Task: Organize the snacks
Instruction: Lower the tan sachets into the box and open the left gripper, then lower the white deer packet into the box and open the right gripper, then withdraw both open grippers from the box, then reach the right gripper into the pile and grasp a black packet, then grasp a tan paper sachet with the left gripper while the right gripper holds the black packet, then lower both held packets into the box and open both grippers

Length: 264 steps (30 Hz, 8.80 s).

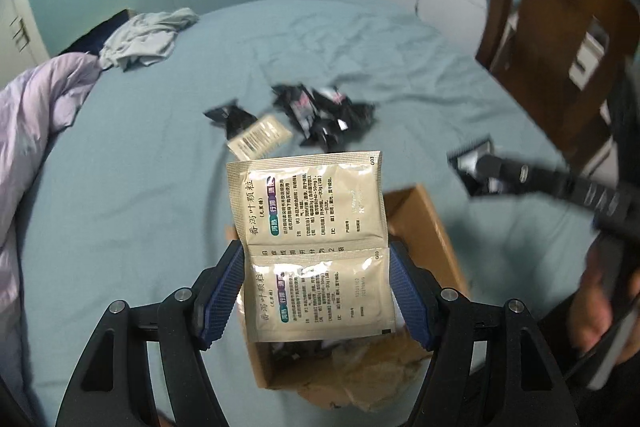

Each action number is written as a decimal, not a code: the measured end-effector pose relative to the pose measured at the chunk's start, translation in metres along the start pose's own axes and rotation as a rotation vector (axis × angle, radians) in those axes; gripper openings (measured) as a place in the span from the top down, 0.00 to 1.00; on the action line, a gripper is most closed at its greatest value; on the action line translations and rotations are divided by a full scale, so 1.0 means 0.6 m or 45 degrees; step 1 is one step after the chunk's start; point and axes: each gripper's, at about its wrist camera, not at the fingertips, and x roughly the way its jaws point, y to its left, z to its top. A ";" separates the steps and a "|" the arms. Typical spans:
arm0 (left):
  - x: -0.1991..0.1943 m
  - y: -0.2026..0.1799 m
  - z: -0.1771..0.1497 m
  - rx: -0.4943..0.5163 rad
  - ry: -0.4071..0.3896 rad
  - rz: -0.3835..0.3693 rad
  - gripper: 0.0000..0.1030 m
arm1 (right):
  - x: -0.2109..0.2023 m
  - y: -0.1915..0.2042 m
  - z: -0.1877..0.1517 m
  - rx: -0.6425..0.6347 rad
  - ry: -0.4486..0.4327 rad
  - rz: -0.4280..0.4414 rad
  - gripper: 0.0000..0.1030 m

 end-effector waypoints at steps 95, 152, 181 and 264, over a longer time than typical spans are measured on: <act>0.050 0.058 -0.011 -0.141 0.134 0.214 0.08 | -0.003 0.070 -0.035 -0.280 0.168 -0.628 0.32; 0.091 0.074 0.009 -0.185 0.199 0.156 0.08 | 0.382 -0.001 0.212 -0.136 0.304 -0.263 0.70; 0.288 0.230 0.179 -0.785 0.501 -0.032 0.01 | -0.007 -0.024 0.008 0.128 0.096 -0.070 0.70; 0.090 -0.022 -0.061 0.097 0.278 0.083 0.26 | 0.052 0.084 -0.019 -0.224 0.132 -0.347 0.70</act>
